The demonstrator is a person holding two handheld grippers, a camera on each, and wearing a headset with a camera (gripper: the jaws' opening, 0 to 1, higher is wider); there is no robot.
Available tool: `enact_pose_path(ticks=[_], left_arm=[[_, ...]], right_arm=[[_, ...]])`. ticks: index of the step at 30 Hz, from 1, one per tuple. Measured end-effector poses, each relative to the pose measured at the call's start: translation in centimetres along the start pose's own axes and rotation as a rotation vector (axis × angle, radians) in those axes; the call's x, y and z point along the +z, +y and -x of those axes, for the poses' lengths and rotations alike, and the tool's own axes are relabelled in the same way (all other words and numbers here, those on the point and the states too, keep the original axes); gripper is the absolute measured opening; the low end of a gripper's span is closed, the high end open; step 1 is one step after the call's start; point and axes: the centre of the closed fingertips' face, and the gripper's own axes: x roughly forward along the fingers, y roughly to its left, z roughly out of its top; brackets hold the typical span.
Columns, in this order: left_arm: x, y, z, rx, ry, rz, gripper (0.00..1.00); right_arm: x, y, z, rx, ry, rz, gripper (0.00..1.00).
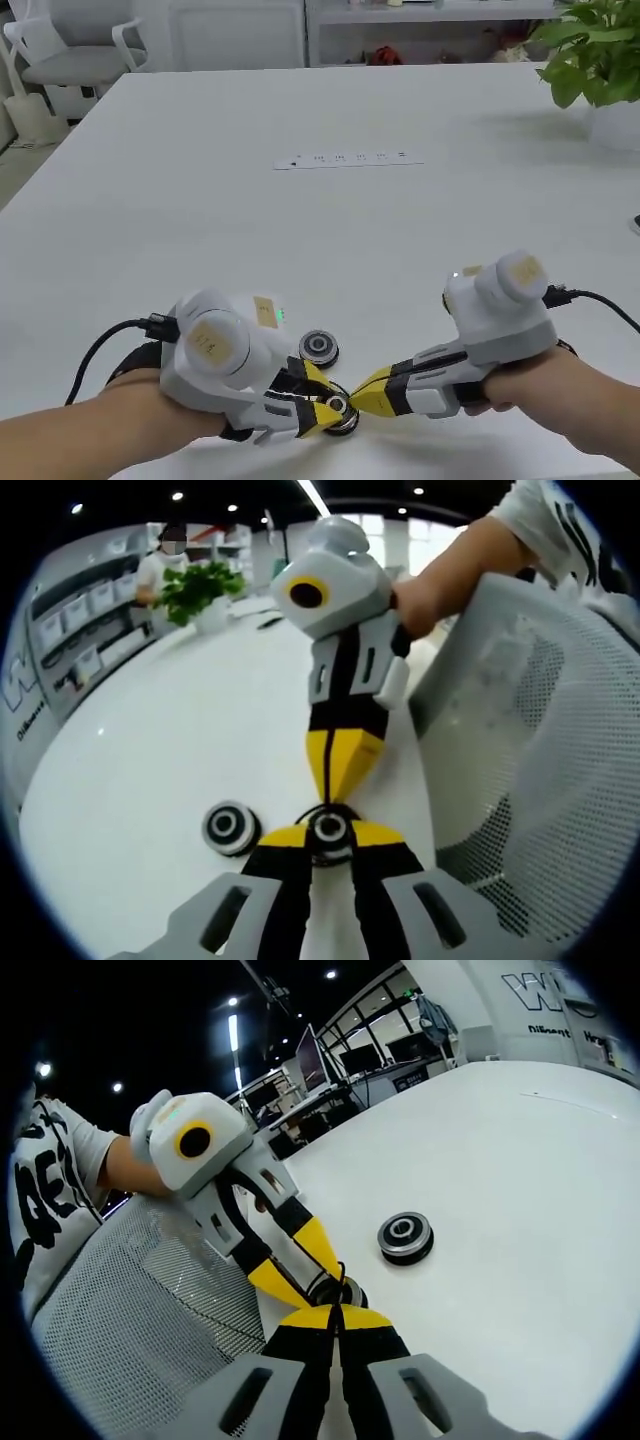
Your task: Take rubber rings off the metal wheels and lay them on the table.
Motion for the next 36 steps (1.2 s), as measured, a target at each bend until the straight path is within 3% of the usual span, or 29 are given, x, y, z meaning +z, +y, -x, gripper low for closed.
enact_pose_path(ticks=[8,19,36], left_arm=[[0.4,-0.3,1.4,-0.021,-0.006,-0.005,0.21],[1.1,-0.6,3.4,-0.035,-0.042,0.039,0.31],[0.4,0.6,6.9,0.019,-0.087,0.087,0.49]], right_arm=[[0.1,0.0,0.1,0.003,-0.006,-0.010,0.00],[1.0,0.1,0.5,0.010,-0.025,-0.015,0.00],[2.7,1.0,0.7,0.029,-0.039,-0.002,0.00]])
